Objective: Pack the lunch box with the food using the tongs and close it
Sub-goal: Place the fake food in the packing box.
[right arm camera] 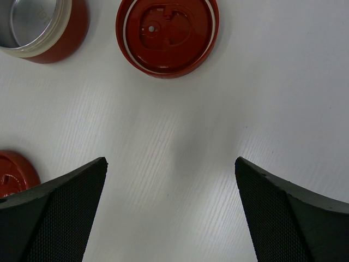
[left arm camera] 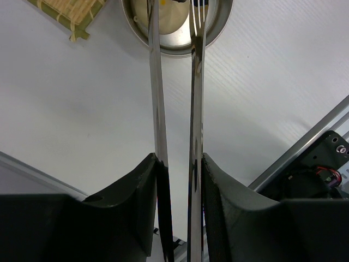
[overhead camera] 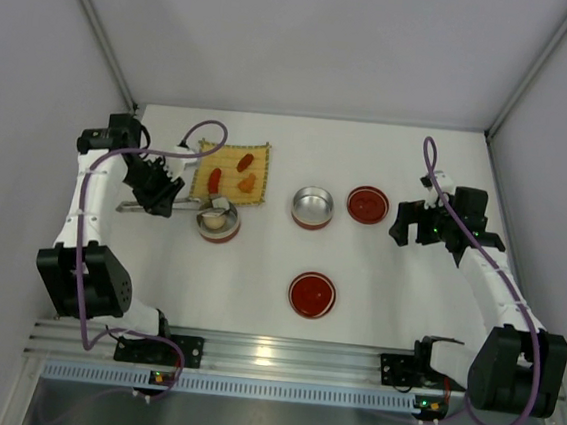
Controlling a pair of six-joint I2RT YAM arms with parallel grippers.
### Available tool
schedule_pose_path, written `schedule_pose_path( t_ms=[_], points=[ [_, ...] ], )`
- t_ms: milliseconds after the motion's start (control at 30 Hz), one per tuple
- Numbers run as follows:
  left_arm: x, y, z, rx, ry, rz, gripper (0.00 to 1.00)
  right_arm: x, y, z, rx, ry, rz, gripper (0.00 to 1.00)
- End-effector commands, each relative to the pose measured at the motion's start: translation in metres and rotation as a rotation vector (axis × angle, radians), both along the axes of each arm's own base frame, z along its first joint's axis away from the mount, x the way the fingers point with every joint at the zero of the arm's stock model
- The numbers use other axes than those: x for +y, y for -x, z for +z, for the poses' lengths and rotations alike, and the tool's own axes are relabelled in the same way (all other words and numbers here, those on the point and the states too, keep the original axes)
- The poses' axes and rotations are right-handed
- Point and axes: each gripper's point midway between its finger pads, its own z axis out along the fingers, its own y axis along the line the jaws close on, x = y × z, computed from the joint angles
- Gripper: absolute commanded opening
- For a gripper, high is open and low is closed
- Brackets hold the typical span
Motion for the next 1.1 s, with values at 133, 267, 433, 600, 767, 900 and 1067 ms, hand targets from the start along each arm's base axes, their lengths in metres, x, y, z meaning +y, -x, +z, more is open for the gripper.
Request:
schedule_pose_path(
  t_ms=[133, 267, 433, 600, 767, 900, 1067],
  points=[
    [-0.009, 0.036, 0.005, 0.104, 0.037, -0.046, 0.27, 0.004, -0.008, 0.022, -0.048, -0.003, 0.021, 0.99],
    [-0.011, 0.032, 0.002, 0.122, 0.048, -0.043, 0.3, 0.004, -0.008, 0.021, -0.045, -0.003, 0.021, 1.0],
    [-0.011, 0.031, -0.003, 0.147, 0.045, -0.044, 0.32, 0.002, -0.008, 0.021, -0.047, 0.005, 0.018, 1.0],
    [-0.011, 0.031, -0.007, 0.167, 0.032, -0.047, 0.35, 0.002, -0.007, 0.02, -0.044, 0.006, 0.017, 0.99],
    [-0.014, 0.03, -0.008, 0.175, 0.04, -0.053, 0.45, 0.002, -0.007, 0.02, -0.045, 0.008, 0.019, 0.99],
    [-0.016, 0.027, -0.007, 0.168, 0.041, -0.054, 0.61, 0.002, -0.007, 0.02, -0.043, 0.01, 0.016, 0.99],
    [-0.017, 0.023, -0.002, 0.155, 0.042, -0.056, 0.68, 0.002, -0.007, 0.02, -0.043, 0.01, 0.016, 0.99]
  ],
)
